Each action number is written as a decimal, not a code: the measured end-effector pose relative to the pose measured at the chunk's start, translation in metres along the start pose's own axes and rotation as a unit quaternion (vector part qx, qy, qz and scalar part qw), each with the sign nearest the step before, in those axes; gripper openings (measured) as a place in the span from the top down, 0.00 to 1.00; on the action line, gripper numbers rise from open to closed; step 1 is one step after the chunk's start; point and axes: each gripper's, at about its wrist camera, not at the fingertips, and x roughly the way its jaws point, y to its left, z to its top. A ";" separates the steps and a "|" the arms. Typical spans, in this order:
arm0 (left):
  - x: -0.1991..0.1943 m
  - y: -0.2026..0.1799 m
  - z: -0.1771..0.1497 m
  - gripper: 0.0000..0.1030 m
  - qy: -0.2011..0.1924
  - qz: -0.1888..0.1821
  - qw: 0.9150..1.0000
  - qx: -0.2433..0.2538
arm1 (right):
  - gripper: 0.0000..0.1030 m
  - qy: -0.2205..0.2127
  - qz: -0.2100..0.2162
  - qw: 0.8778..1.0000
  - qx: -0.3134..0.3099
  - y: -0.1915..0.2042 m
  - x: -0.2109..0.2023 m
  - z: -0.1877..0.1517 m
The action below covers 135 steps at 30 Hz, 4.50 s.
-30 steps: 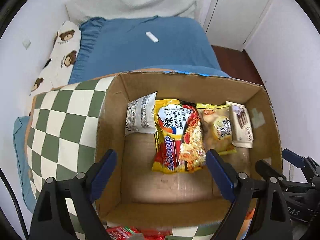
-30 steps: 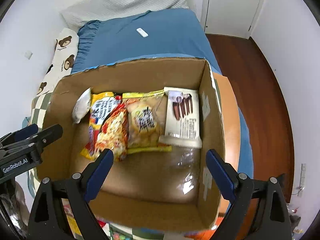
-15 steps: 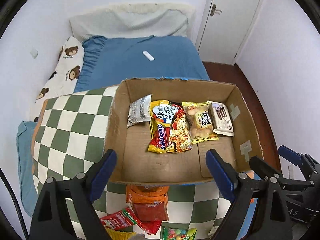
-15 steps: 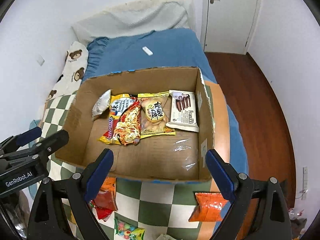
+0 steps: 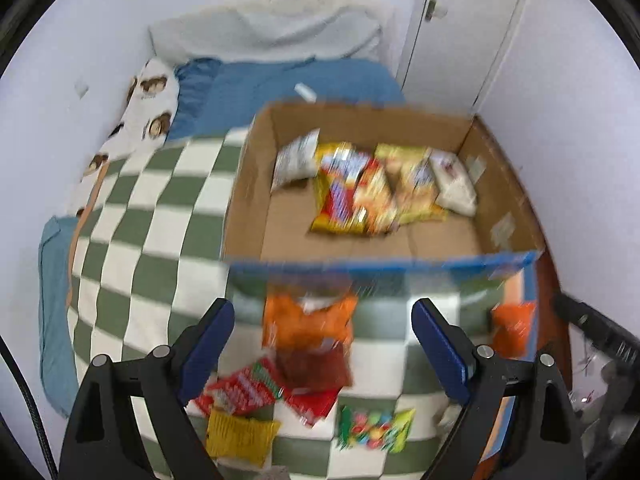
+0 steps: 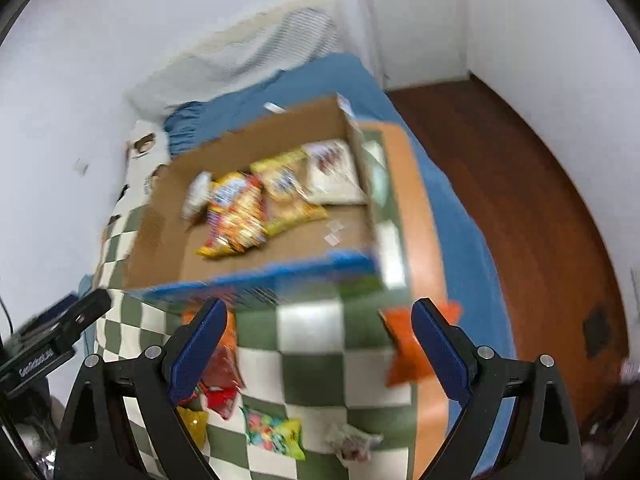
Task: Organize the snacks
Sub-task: 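Grasp the red-brown sausage pack with left tool while right tool grasps orange chip bag, then place both packets into the cardboard box and open both tools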
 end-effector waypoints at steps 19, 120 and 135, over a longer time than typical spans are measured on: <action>0.129 -0.009 -0.078 0.12 0.149 0.065 0.976 0.143 | 0.42 0.132 -0.065 0.989 -0.006 -0.069 0.141 -0.050; 0.128 0.028 0.115 0.18 0.170 -0.034 0.983 -0.052 | 0.08 0.168 0.022 0.982 -0.080 0.117 0.170 0.089; 0.047 0.017 0.098 0.18 0.054 -0.006 0.998 -0.010 | 0.08 0.079 -0.027 0.992 -0.099 0.101 0.101 0.084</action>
